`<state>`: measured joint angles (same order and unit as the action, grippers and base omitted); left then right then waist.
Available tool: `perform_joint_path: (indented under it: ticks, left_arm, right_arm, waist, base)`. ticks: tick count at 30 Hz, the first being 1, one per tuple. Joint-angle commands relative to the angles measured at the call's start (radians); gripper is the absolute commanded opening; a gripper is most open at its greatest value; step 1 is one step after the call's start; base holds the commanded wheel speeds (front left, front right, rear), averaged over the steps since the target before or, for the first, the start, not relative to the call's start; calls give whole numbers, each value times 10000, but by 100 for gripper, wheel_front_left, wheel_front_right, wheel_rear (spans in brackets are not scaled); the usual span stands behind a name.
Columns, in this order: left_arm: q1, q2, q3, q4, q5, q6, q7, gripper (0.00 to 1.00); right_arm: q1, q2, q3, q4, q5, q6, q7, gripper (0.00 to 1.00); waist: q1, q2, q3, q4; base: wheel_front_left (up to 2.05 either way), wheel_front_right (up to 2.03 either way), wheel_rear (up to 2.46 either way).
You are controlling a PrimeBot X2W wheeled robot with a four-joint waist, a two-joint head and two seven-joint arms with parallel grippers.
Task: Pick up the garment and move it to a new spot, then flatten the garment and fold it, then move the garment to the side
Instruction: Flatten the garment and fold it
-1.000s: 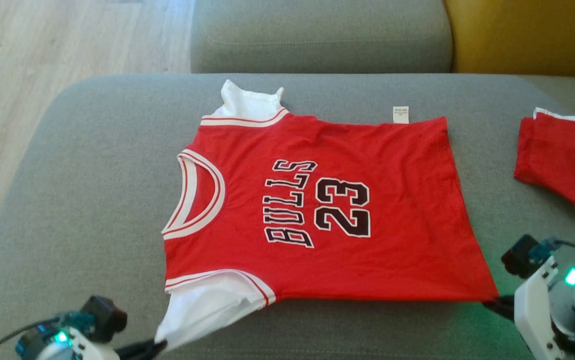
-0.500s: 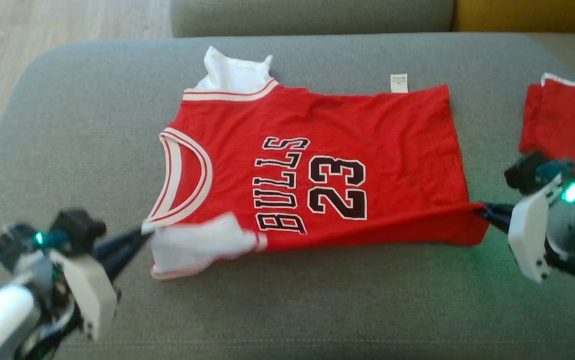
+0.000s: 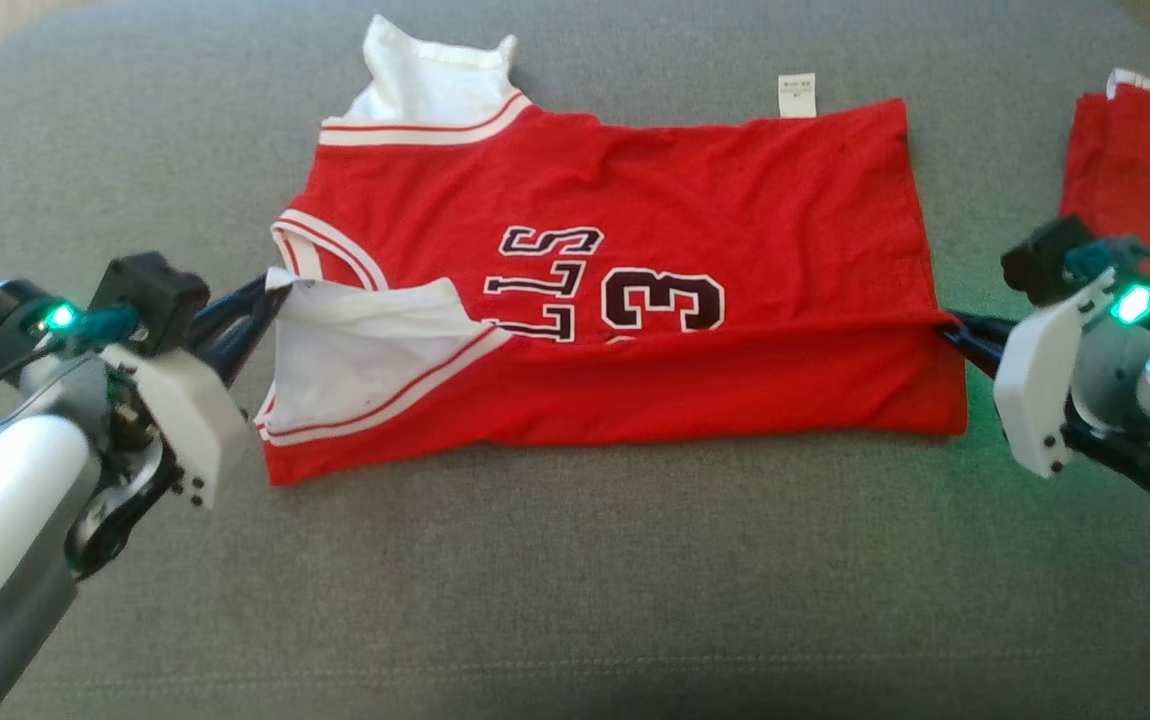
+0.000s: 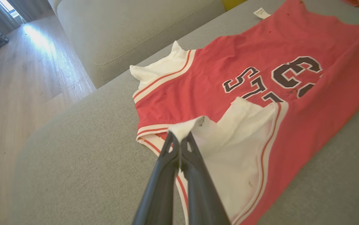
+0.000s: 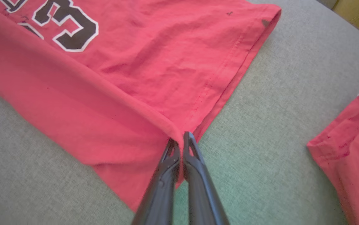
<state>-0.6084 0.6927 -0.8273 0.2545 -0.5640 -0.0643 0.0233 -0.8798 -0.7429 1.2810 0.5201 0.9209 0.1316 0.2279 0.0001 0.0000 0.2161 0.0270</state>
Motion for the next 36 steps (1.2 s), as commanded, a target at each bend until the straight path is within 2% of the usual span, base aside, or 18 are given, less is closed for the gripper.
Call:
perform_joint_path:
  ticks: [1, 5, 6, 7, 8, 12, 17, 20, 23, 25, 28, 30, 33, 36]
  left_arm:
    - [-576, 384, 529, -122, 79, 92, -69, 0]
    - [-979, 46, 460, 690, 331, 193, -244, 0]
    - [-1071, -30, 466, 887, 420, 285, -343, 0]
    - [-1149, -108, 482, 1083, 524, 417, -481, 39]
    - [-1193, -195, 480, 1291, 600, 533, -581, 100]
    - [-1254, -528, 580, 1899, 679, 953, -1028, 100]
    - [-958, -933, 1057, 2233, 419, 1742, -1951, 100]
    - [-534, -1321, 1687, 2051, -122, 2299, -2491, 100]
    - [166, -1927, 2689, 1424, -1016, 2635, -2786, 100]
    - [660, -2300, 3352, 793, -1192, 2796, -2836, 100]
    - [1566, -2840, 4314, -348, -392, 3136, -2845, 100]
    - [2258, -3420, 4828, -923, 66, 3280, -2847, 100]
    - [3167, -4239, 5426, -1367, 584, 3112, -2848, 100]
    - [3843, -4957, 5937, -1408, 1059, 2729, -2849, 100]
  right_arm:
    - [-91, -169, -102, -60, -97, -9, -111, 0]
    - [-305, 73, -74, 207, -160, -9, -278, 0]
    - [-400, 137, -70, 266, -304, -9, -470, 38]
    - [-432, 222, -66, 369, -318, -9, -568, 100]
    - [-438, 311, -58, 397, -330, -9, -590, 100]
    - [-580, 507, -84, 710, -229, -9, -839, 100]
    - [-593, 587, -413, 1215, -41, -9, -1607, 100]
    - [-406, 819, -1311, 1751, 195, -9, -2693, 100]
    - [-106, 1213, -2280, 2379, 122, -9, -3974, 100]
    - [185, 1553, -2907, 2776, -72, -9, -4545, 100]
    - [736, 2052, -4002, 3079, -574, -9, -4861, 100]
    - [1102, 2313, -5167, 2872, -1242, -9, -4886, 100]
    - [2194, 2848, -7268, 2119, -2697, -9, -4892, 100]
    - [3670, 3744, -9312, 1030, -4350, -9, -4893, 100]
  waist:
    - [-1, 0, 107, -55]
    - [-1, 0, 339, -126]
    - [-1, 0, 387, -143]
    - [-1, 0, 428, -161]
    - [-1, 0, 456, -178]
    - [-1, 0, 503, -210]
    - [-1, 0, 294, -168]
    - [-1, 0, 29, -119]
    - [-1, 0, -243, -89]
    - [-1, 0, -413, -58]
    - [-1, 0, -634, -3]
    - [-1, 0, -746, 21]
    - [-1, 0, -865, 12]
    - [-1, 0, -953, -46]
  base:
    - [0, 0, 0]
    - [0, 0, 0]
    - [0, 0, 0]
    - [0, 0, 0]
    - [0, 0, 0]
    - [0, 0, 0]
    - [0, 0, 0]
    - [0, 0, 0]
    - [0, 0, 0]
    - [0, 0, 0]
    - [0, 0, 0]
    - [0, 0, 0]
    - [0, 0, 0]
    - [0, 0, 0]
